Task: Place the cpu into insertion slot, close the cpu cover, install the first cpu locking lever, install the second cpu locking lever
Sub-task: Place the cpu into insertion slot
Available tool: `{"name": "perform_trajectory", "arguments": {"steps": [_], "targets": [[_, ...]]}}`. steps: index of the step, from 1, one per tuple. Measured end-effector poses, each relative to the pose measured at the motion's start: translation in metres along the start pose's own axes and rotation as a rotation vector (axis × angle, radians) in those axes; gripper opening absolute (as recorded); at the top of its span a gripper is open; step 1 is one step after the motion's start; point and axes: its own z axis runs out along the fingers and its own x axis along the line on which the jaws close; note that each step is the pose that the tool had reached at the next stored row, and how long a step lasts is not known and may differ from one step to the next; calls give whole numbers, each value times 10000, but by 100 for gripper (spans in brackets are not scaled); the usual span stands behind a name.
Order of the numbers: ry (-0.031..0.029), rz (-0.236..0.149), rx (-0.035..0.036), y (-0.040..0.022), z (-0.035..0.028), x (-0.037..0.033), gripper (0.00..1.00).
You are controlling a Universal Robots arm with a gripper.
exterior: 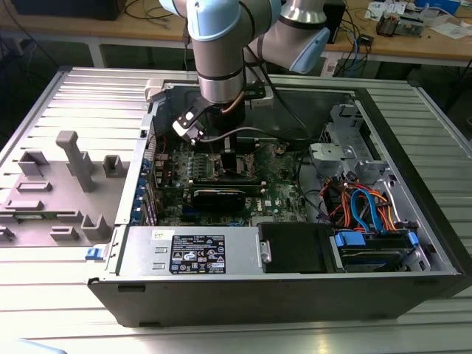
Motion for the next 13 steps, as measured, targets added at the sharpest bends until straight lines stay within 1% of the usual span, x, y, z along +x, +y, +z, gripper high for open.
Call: {"name": "perform_trajectory", "arguments": {"steps": [7, 12, 13], "targets": [[9, -11, 3, 0, -5, -2, 54], [20, -75, -1, 0, -5, -2, 54], [29, -143, -4, 0, -5, -2, 54]]}}
